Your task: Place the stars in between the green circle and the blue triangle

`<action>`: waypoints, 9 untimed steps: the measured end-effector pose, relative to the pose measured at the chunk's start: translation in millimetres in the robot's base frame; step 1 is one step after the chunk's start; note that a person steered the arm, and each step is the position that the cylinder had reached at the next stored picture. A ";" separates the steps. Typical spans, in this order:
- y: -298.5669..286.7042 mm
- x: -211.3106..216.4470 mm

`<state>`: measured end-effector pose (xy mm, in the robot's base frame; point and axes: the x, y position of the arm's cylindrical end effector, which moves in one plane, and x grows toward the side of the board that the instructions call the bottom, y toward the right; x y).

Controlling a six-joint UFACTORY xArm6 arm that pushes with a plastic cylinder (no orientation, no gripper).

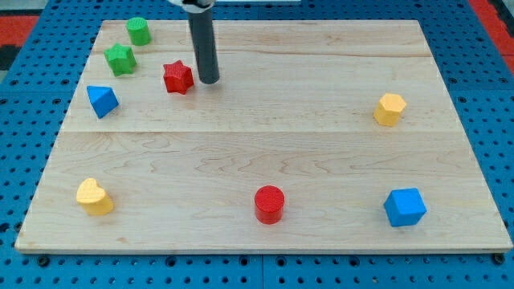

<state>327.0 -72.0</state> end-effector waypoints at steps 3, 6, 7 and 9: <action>-80.5 -0.4; -131.8 1.5; -148.6 1.0; -155.9 -21.7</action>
<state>305.3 -227.9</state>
